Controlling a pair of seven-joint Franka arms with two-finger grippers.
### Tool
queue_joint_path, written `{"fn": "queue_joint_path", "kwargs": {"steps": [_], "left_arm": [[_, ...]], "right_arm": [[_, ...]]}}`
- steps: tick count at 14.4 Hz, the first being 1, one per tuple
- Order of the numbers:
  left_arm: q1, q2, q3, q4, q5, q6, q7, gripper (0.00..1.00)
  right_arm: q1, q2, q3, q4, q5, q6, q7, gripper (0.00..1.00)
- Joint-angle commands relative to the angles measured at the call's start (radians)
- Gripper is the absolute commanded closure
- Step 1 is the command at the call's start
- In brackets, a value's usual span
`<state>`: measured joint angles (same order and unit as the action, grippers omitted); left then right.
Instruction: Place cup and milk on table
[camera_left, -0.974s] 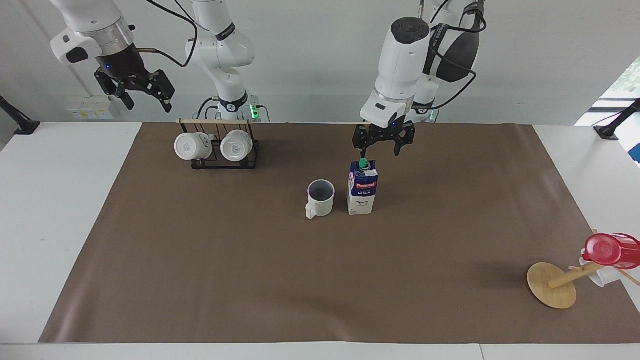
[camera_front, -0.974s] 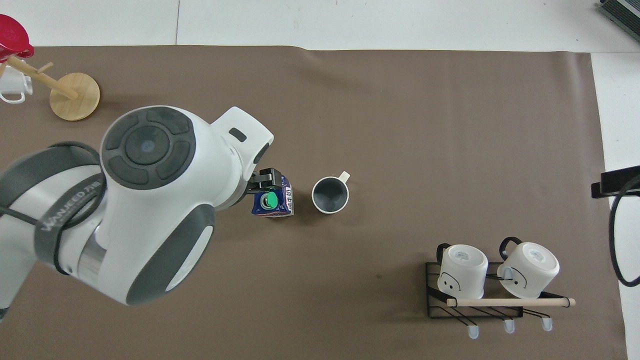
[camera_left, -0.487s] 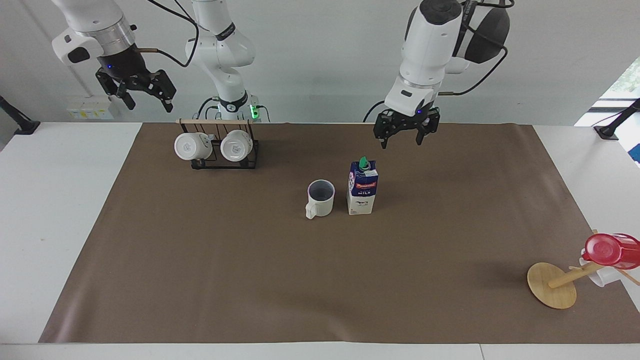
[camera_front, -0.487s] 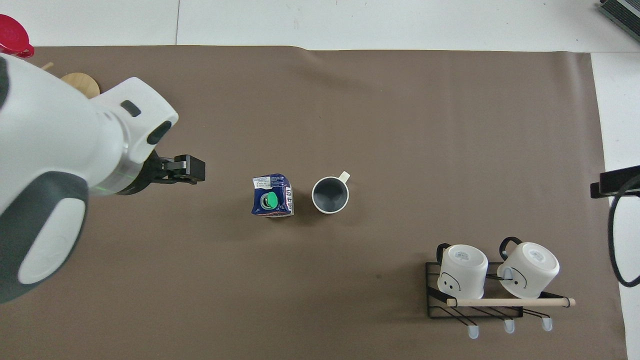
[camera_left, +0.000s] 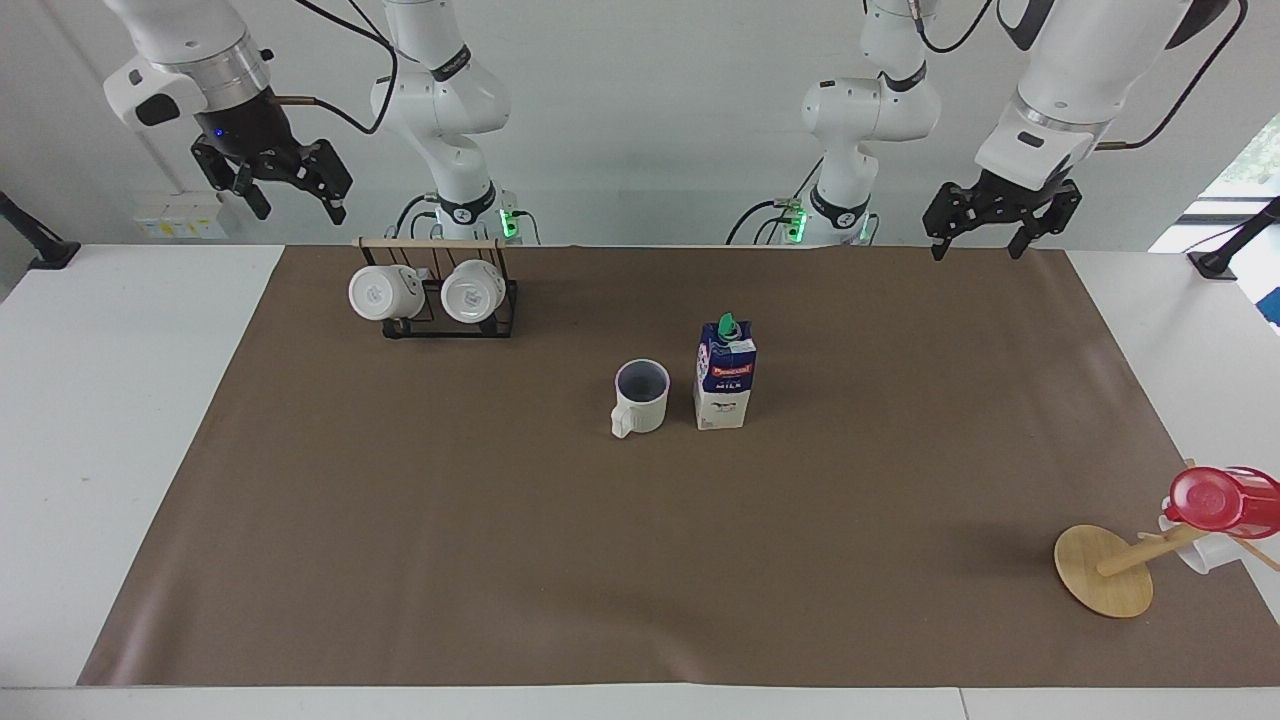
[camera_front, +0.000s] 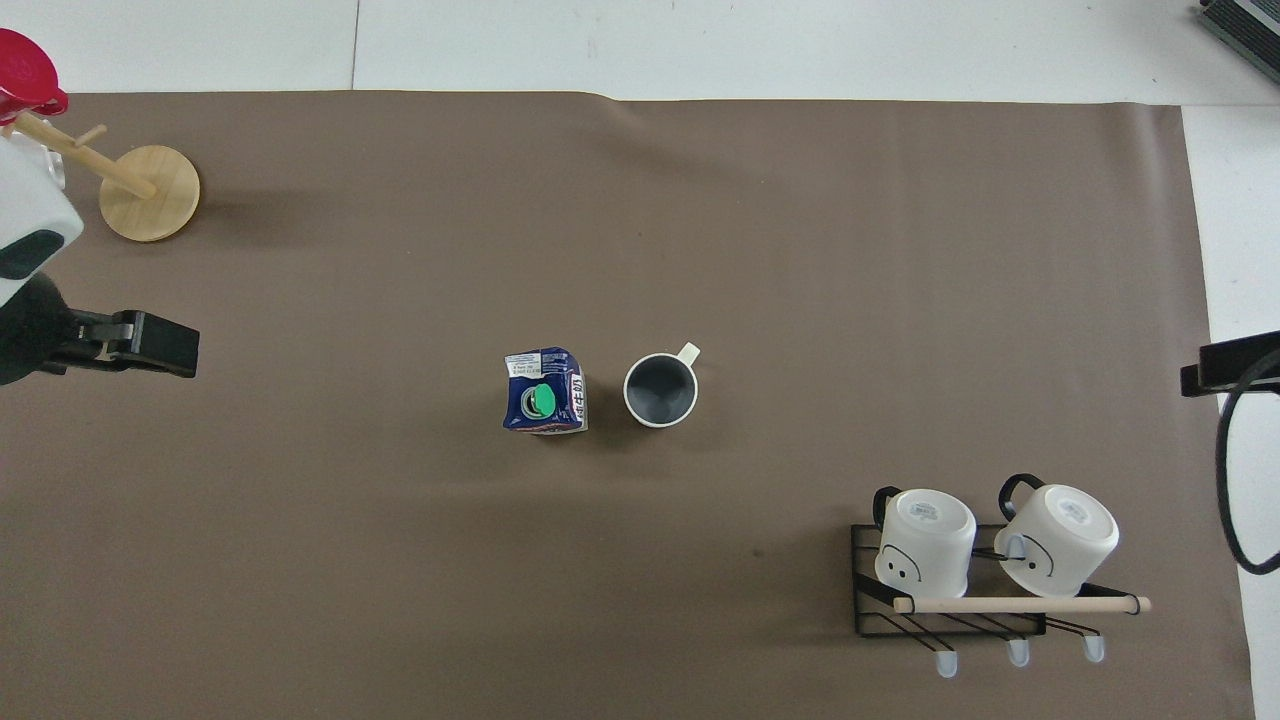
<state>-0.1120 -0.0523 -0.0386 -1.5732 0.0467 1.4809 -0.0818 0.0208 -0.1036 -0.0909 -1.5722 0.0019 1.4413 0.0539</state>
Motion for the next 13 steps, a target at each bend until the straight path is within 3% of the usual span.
{"fn": "queue_joint_path", "kwargs": {"steps": [1, 13], "left_arm": [[0.041, -0.007, -0.012, 0.016, 0.013, -0.037, 0.013, 0.0], [0.081, -0.02, -0.015, 0.016, -0.033, -0.076, 0.011, 0.0]], "right_arm": [[-0.001, -0.004, 0.003, 0.005, 0.0, -0.009, 0.017, 0.0], [-0.001, -0.004, 0.003, 0.005, 0.0, -0.007, 0.017, 0.0]]}}
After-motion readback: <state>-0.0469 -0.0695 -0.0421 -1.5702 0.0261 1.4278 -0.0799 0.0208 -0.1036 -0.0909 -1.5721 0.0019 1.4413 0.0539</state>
